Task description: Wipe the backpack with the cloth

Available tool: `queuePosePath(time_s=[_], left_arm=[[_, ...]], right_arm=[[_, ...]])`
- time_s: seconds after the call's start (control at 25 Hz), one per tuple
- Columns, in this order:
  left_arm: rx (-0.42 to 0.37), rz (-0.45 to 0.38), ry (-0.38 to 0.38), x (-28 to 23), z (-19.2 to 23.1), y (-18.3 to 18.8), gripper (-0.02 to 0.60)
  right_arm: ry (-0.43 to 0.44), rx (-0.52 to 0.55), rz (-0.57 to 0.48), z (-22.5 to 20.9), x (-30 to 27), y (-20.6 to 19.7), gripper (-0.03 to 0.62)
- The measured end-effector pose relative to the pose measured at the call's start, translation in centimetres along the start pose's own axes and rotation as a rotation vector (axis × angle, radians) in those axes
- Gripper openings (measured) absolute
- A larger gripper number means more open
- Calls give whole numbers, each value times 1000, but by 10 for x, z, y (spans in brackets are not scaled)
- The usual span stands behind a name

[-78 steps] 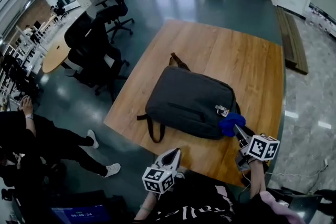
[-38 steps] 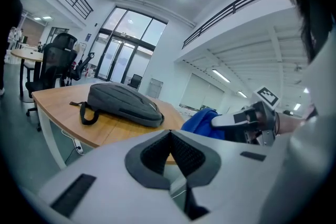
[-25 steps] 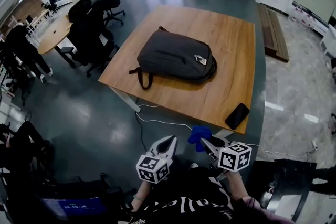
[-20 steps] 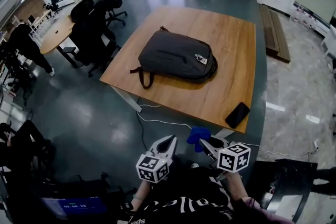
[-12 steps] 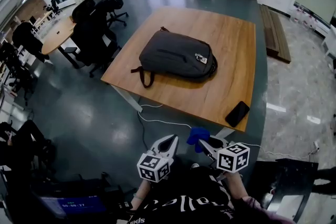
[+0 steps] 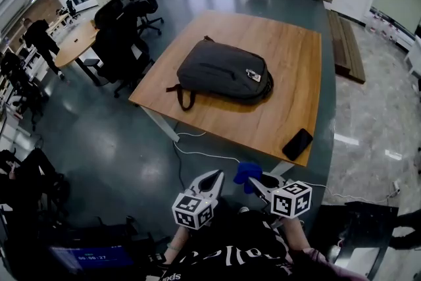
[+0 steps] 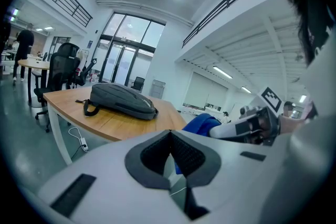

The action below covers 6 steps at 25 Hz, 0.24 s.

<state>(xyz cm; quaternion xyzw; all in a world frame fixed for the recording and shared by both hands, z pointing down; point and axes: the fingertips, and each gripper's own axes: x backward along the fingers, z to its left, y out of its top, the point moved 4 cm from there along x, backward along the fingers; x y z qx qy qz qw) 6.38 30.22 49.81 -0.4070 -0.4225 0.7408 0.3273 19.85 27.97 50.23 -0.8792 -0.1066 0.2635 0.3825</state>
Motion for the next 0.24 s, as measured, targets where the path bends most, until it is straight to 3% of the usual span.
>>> queuePosePath(time_s=[0.24], left_arm=[[0, -4, 3, 1, 7, -5, -2]], right_arm=[[-6, -1, -3, -2, -5, -5, 66]])
